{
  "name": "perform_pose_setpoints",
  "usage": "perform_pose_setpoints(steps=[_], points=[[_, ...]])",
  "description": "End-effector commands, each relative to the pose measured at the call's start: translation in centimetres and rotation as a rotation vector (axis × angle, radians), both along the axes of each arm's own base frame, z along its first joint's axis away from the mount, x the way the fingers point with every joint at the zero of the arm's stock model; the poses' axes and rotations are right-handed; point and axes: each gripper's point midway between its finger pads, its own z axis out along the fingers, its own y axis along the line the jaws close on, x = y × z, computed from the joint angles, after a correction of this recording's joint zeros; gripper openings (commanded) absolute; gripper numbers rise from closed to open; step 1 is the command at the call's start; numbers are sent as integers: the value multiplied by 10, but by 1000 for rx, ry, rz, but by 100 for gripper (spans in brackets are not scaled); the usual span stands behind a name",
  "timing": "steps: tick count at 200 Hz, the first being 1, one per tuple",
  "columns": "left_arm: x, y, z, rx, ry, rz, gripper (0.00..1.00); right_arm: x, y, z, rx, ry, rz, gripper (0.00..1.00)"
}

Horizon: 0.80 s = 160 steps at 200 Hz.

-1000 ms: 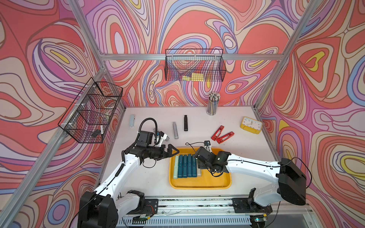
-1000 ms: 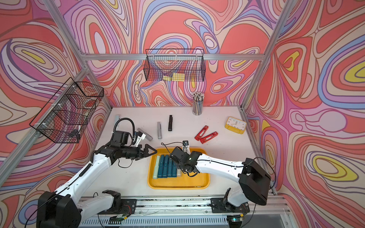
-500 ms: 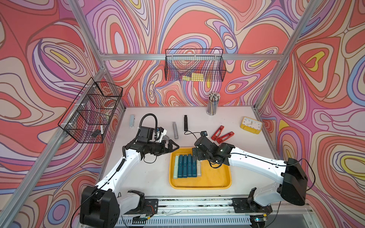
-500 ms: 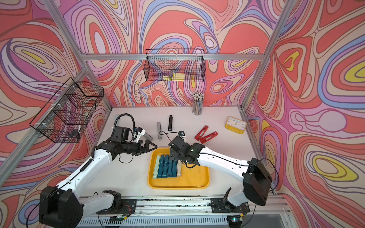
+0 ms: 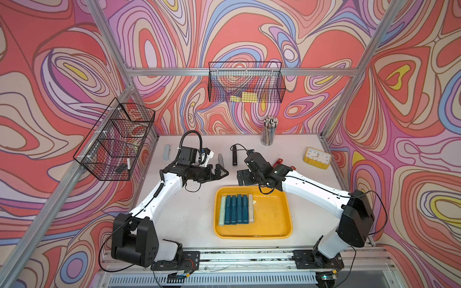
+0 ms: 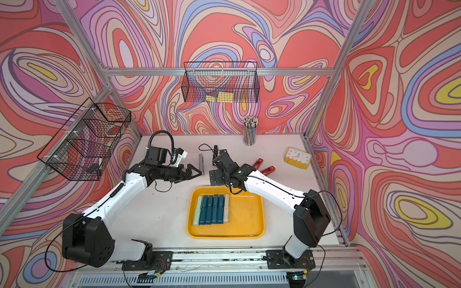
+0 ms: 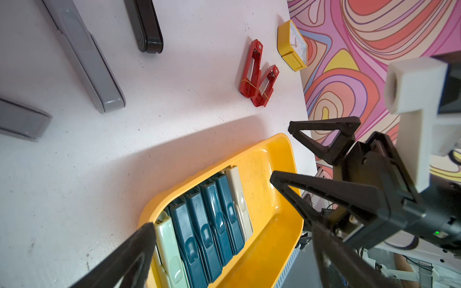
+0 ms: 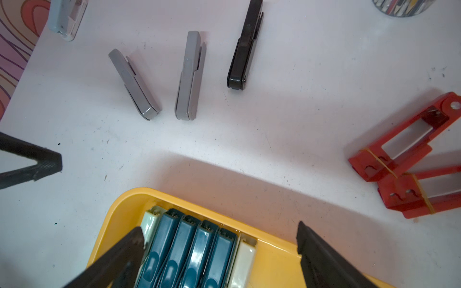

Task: Put the pruning pliers into the storage box
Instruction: Place the pruning pliers in the storage box, then pick up the pruning pliers from the center of the board.

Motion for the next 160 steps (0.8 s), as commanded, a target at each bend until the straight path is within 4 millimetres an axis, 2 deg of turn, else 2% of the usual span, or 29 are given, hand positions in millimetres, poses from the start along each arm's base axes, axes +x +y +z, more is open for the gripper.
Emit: perform_pose_setpoints(steps=[1,32,38,40,44,73,109,160], points=[[13,-2,15,4,-63,-38,99,12,6,1,-4,-4,20,98],[31,-5,19,-3,-84,-30,99,34,5,1,-28,-9,-13,98],[35,-6,21,-6,-90,-29,99,38,6,6,-19,-17,-16,98],[36,-6,20,-7,-89,-28,99,41,7,-2,-31,-4,-15,98],[38,-6,20,-9,-88,-26,99,44,8,-6,-37,3,-15,98],[53,-3,17,-40,-80,2,99,66,12,-15,-60,14,-21,93],[63,16,12,-82,-83,77,99,91,16,-27,-55,33,-19,93],[72,30,12,-151,-56,111,99,123,16,-41,-40,40,-36,94]])
